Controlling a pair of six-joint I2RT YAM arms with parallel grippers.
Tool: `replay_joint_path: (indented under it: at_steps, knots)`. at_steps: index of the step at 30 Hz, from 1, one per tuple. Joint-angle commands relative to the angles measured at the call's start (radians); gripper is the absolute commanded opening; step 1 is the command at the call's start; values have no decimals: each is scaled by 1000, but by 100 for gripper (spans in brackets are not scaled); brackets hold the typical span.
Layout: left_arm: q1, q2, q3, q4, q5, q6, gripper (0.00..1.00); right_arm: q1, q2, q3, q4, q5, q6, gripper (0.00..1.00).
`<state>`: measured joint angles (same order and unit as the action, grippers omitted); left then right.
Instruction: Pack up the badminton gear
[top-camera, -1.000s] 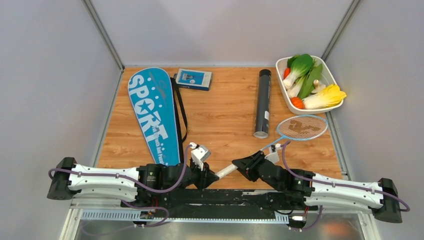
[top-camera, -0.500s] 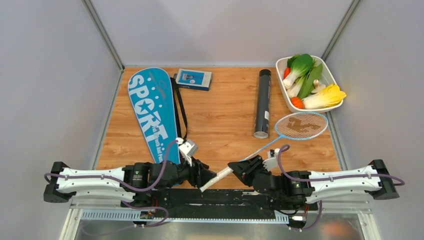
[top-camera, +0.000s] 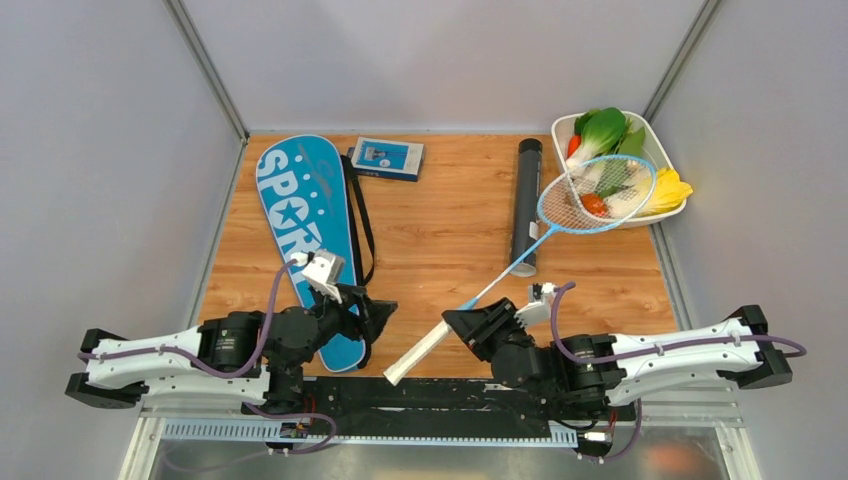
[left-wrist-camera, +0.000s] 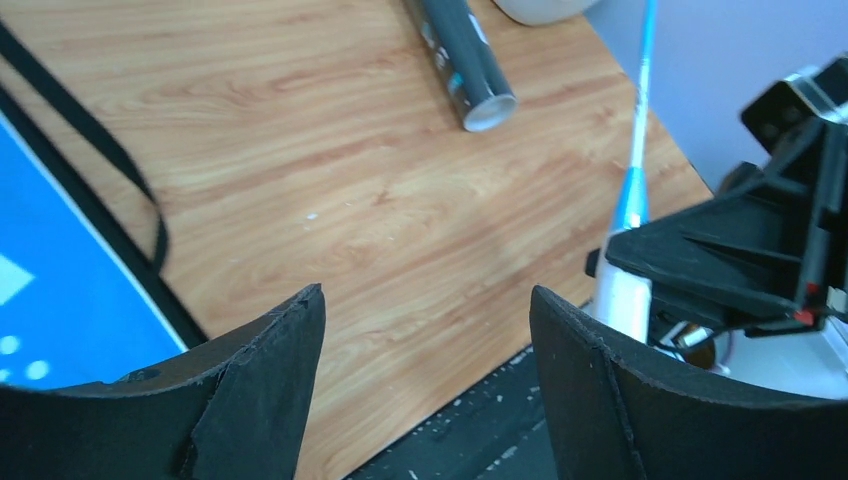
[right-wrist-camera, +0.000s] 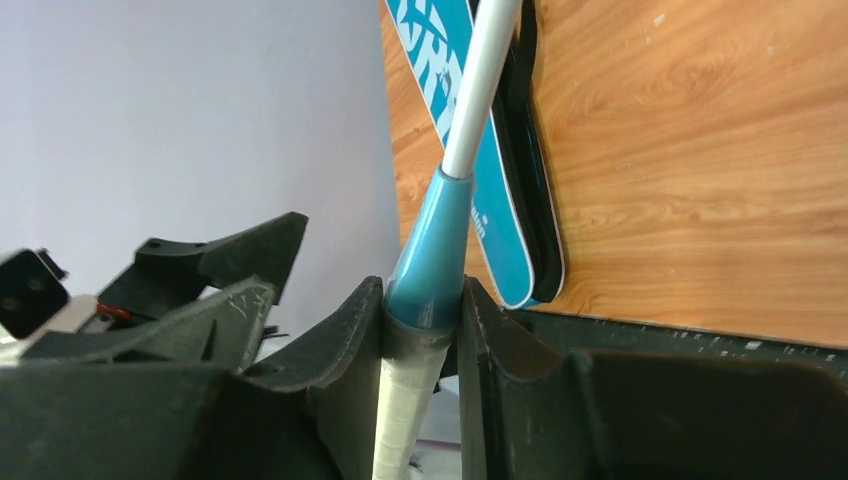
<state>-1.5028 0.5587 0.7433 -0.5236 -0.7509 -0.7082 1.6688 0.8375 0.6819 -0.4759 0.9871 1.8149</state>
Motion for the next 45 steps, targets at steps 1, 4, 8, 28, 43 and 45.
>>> replay_joint_path:
  at_steps: [1,4,8,28,43,45]
  knots:
    - [3,7,85,-144,-152,30,81,7,14,97,46,135,-291,0]
    - [9,18,116,-191,-206,19,81,-5,5,111,189,141,-632,0]
    - [73,55,145,-212,-169,53,81,-99,-39,92,280,-15,-875,0]
    - [862,263,7,-201,224,72,80,-834,195,-93,757,-1456,-1040,0]
    - [971,538,29,-86,303,115,72,-905,264,-219,941,-1623,-976,0]
    - [972,549,20,-30,359,137,72,-905,264,-219,940,-1637,-982,0]
